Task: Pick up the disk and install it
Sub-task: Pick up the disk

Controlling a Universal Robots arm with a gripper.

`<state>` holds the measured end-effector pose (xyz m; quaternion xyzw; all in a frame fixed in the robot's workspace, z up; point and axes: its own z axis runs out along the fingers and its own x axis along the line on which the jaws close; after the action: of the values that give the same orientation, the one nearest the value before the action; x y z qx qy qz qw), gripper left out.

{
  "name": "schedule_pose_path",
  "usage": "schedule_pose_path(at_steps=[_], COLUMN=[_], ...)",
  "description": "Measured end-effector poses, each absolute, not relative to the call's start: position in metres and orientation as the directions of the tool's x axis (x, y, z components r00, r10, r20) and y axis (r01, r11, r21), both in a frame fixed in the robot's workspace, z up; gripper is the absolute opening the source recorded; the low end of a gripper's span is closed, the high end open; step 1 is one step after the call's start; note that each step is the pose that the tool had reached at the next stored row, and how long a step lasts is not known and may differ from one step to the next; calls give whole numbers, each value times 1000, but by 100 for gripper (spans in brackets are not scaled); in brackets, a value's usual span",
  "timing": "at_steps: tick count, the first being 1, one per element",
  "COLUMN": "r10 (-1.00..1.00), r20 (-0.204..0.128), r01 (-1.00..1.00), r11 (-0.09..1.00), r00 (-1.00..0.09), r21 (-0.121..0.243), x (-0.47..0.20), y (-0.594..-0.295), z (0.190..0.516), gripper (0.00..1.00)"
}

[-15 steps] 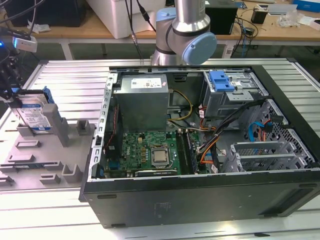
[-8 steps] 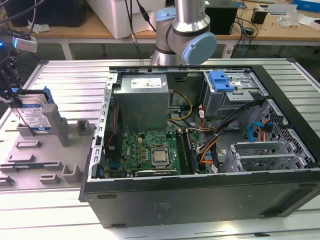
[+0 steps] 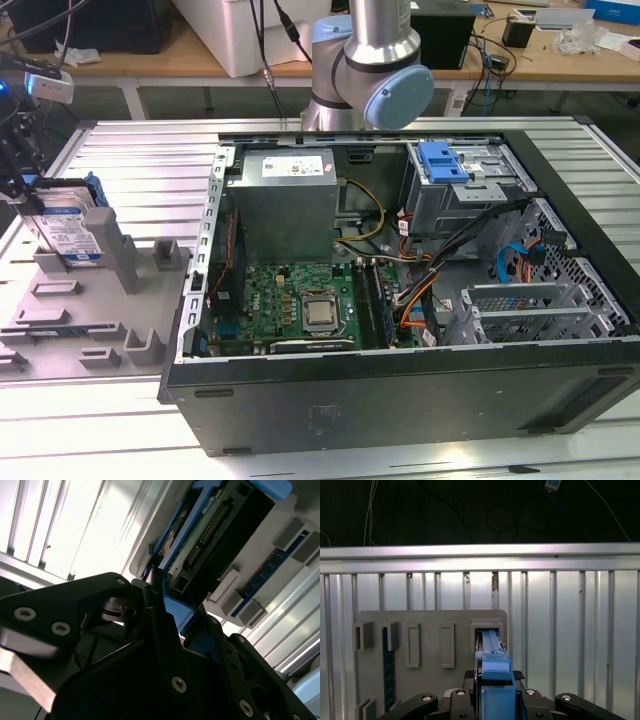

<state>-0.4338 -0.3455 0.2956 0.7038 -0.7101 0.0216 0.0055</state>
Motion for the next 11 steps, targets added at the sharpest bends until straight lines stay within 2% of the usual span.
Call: schedule_pose_path(at_steps=[11], r10=[-999], r20=[39], r01=[-1000], r11=[9], r00=[-9], r21=[-23], x=[-434], y=[-345], z=[303], gripper=[36])
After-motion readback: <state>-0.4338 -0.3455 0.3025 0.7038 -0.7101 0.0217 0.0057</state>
